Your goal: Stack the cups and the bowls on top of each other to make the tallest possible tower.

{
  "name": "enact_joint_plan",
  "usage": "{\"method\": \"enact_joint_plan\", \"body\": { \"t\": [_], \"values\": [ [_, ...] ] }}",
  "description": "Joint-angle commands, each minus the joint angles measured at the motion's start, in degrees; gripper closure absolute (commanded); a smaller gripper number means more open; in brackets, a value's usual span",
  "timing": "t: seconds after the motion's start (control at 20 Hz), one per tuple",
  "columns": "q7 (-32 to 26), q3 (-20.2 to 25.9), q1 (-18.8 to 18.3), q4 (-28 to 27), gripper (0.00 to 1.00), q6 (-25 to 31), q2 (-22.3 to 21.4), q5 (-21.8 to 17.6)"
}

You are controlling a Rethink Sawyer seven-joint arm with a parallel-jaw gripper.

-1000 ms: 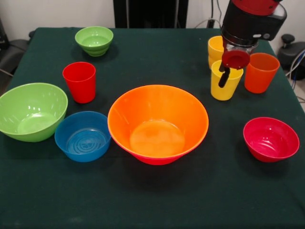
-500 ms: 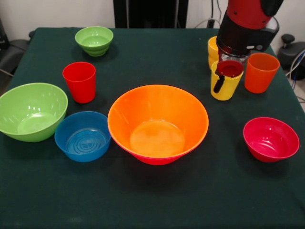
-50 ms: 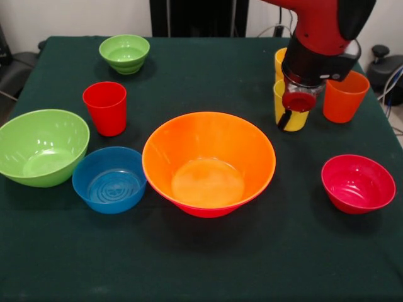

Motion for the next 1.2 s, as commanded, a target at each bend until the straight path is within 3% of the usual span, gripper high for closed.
{"method": "enact_joint_plan", "body": {
  "t": [0.05,0.25,0.6,0.65,1.2],
  "values": [
    [3.1,5.9,1.5,-4.6,0.0,-1.7,1.8,-0.3],
    [2.8,4.7,1.8,-5.5,0.0,1.1,1.7,-1.2],
    [3.5,4.7,1.3,-3.1,0.0,-3.0,-0.7,-0.1],
    [3.0,5.0,1.0,-2.7,1.0,-3.0,-1.3,-0.2],
    [-2.8,5.2,-1.8,-0.7,1.0,-2.9,-3.8,-3.4]
  ]
}}
